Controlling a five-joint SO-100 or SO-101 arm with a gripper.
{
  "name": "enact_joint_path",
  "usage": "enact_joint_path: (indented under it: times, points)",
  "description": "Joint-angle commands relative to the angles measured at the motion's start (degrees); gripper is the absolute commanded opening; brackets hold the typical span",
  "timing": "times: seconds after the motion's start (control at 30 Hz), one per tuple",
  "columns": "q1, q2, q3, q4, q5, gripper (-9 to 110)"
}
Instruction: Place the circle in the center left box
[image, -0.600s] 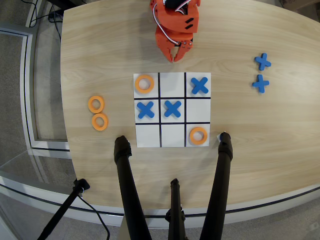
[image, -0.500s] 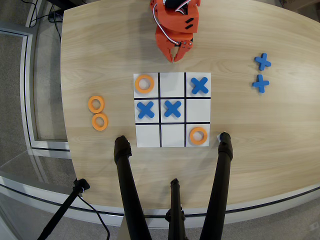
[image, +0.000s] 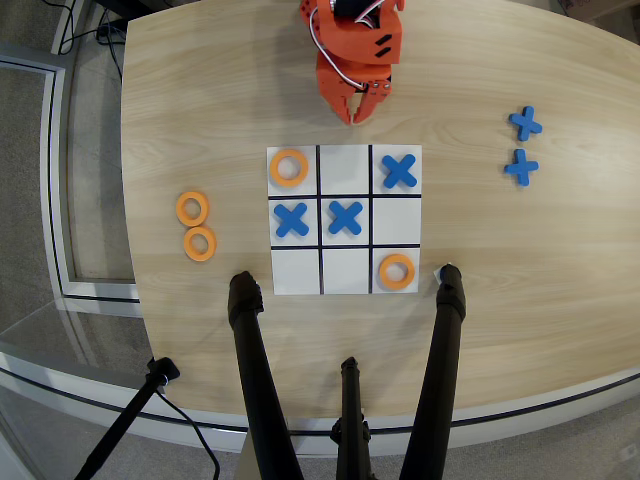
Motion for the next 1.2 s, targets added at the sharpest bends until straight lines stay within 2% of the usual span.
enact_joint_path:
  times: [0.0,0.17,0.53,0.7,0.9,0.97,1.17]
  points:
    - [1.1,-1.1,3.2,0.2,-0.2,0]
    - [3.6,-10.6,-5.3,-0.1,-0.4,0]
    - [12.1,-38.1,-41.3,1.0,-1.0,6]
    - [16.6,-49.6,-48.2,-4.3,-3.7,13]
    - [24.2,-64.8,-54.0,-13.5,-9.4,14]
    - [26.8,-70.1,-58.1,-13.7,-11.9,22]
    - [33.4,-84.9,-72.9,-13.5,-14.6,22]
